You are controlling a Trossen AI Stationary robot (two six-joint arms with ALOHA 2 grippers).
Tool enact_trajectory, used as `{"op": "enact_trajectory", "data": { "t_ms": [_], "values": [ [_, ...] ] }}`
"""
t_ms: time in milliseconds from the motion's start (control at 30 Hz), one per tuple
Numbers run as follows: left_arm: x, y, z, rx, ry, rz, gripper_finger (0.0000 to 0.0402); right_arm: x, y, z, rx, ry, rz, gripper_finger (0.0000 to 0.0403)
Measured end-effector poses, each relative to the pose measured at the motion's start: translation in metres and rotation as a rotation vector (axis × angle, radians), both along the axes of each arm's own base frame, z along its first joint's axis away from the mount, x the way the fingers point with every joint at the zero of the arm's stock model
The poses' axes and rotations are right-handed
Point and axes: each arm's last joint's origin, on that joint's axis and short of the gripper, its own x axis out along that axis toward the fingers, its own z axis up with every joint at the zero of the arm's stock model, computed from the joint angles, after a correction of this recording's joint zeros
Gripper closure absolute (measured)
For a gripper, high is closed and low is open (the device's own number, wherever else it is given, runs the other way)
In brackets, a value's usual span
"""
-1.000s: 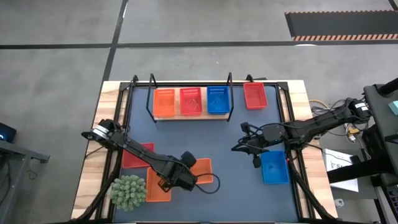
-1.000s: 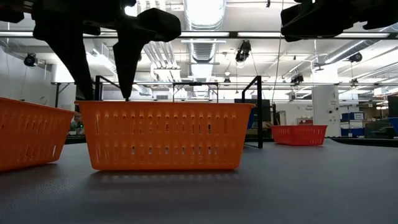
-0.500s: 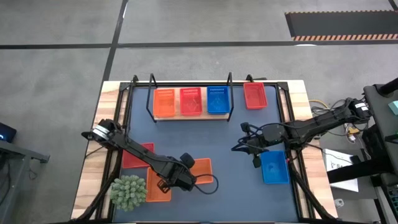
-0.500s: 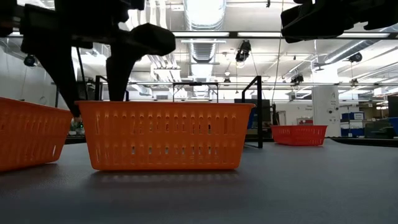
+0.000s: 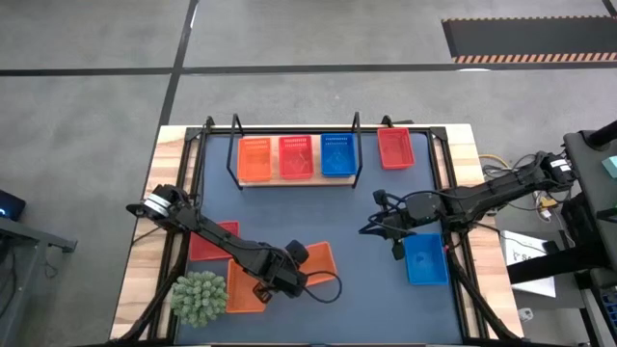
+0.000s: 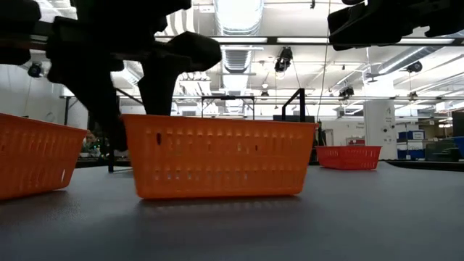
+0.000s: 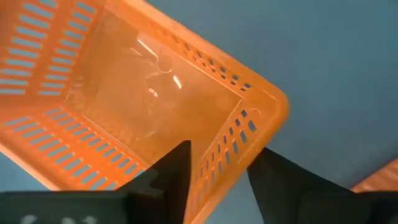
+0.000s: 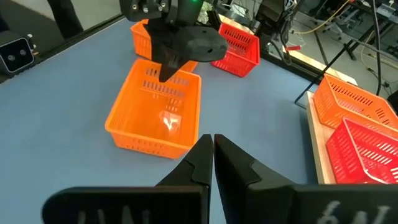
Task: Stack baskets on shelf by color
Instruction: Stack the right orange basket on top of the orange basket on the shelf
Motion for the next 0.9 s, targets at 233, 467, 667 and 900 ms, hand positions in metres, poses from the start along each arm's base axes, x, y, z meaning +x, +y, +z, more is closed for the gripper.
{"op": "enact_trajectory", "data": {
  "t_ms": [233, 467, 667, 900],
  "values": [
    [0.001, -0.001, 0.002, -0.005, -0.009, 0.005, 0.0370, 0.000, 0.000, 0.000, 0.001, 0.001, -0.001, 0.0394],
    [0.009, -0.003, 0.023, -0.006, -0.097, 0.096, 0.0399, -0.004, -0.001, -0.001, 0.004, 0.030, -0.010, 0.0394],
    [0.011, -0.003, 0.065, 0.017, -0.236, 0.207, 0.0399, -0.019, -0.005, 0.006, 0.048, 0.058, -0.038, 0.0394],
    [0.005, 0.023, 0.118, 0.096, -0.344, 0.421, 0.0400, -0.029, -0.007, 0.012, 0.068, 0.017, -0.039, 0.0394]
  ]
}}
